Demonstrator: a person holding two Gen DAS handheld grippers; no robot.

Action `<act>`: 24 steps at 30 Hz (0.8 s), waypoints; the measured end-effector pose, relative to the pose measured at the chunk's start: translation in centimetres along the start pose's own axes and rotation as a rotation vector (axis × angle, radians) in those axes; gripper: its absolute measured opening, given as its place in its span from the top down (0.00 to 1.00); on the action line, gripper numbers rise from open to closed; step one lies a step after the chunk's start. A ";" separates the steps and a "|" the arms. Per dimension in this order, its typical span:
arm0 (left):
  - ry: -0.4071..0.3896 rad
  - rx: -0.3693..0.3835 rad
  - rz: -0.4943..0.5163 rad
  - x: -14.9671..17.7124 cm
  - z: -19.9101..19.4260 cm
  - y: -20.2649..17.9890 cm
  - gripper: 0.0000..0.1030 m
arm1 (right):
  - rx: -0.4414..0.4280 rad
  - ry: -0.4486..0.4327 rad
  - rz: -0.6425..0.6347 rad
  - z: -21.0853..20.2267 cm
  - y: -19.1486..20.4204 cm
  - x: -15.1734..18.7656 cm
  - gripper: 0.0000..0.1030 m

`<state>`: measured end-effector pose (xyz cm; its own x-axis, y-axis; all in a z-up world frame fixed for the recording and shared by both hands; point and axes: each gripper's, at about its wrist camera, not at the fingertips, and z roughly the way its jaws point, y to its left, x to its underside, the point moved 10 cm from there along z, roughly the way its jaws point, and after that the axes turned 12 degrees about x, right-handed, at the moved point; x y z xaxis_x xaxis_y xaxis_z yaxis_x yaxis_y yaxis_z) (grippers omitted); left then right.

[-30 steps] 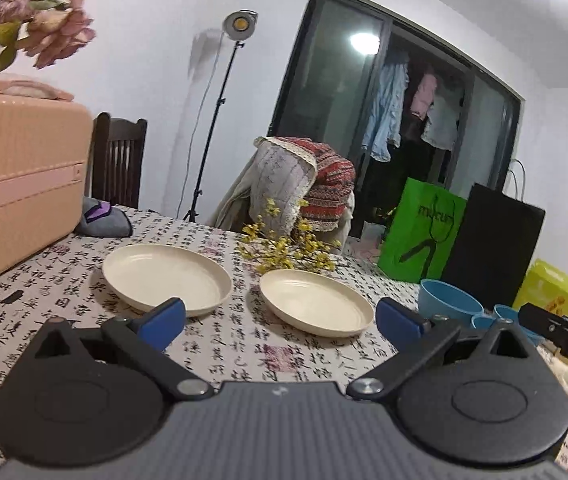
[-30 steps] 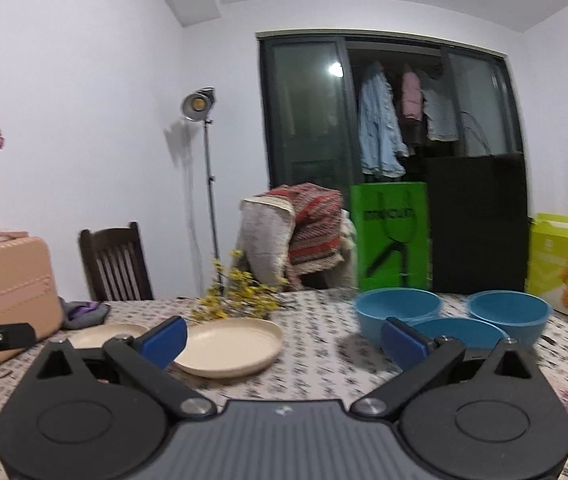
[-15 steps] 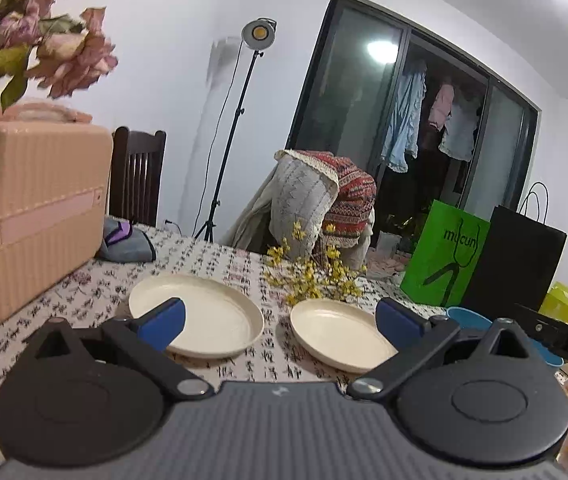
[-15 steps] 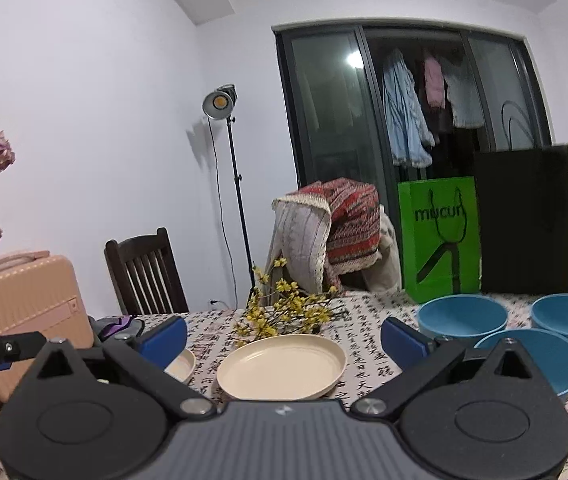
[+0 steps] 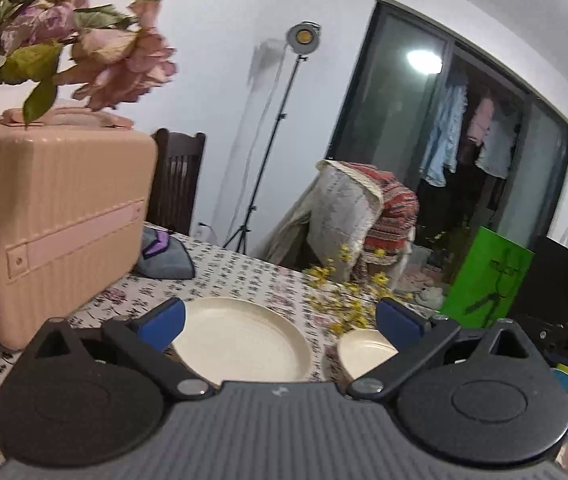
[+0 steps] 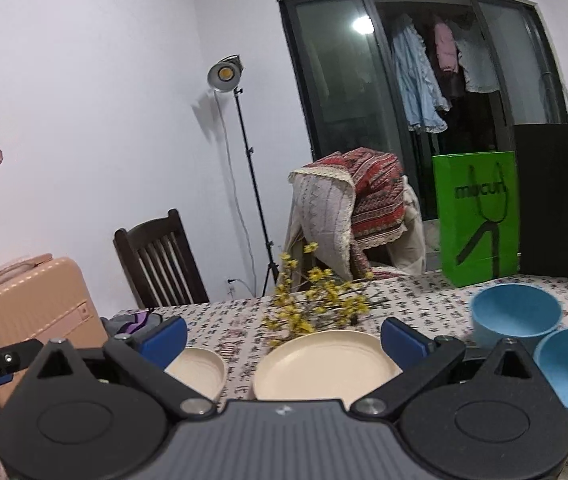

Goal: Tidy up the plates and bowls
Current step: 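Lower both open grippers onto the rim of a cream plate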

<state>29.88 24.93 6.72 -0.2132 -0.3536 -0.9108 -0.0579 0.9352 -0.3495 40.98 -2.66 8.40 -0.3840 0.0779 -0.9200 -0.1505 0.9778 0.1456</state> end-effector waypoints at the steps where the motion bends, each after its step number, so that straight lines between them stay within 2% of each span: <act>1: 0.004 -0.010 -0.005 -0.2 0.2 0.6 0.00 | -0.004 0.004 -0.001 0.3 0.6 0.0 0.00; 9: 0.019 -0.061 -0.039 -0.9 1.6 4.0 0.00 | -0.021 0.025 -0.023 3.1 4.8 -0.1 0.00; 24: 0.046 -0.124 -0.040 -2.4 5.2 7.3 0.00 | -0.013 0.073 -0.023 7.7 8.8 1.3 0.00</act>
<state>35.02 32.52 5.16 -0.2528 -0.3920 -0.8846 -0.1866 0.9168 -0.3530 46.15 7.56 5.72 -0.4461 0.0408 -0.8941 -0.1713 0.9766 0.1301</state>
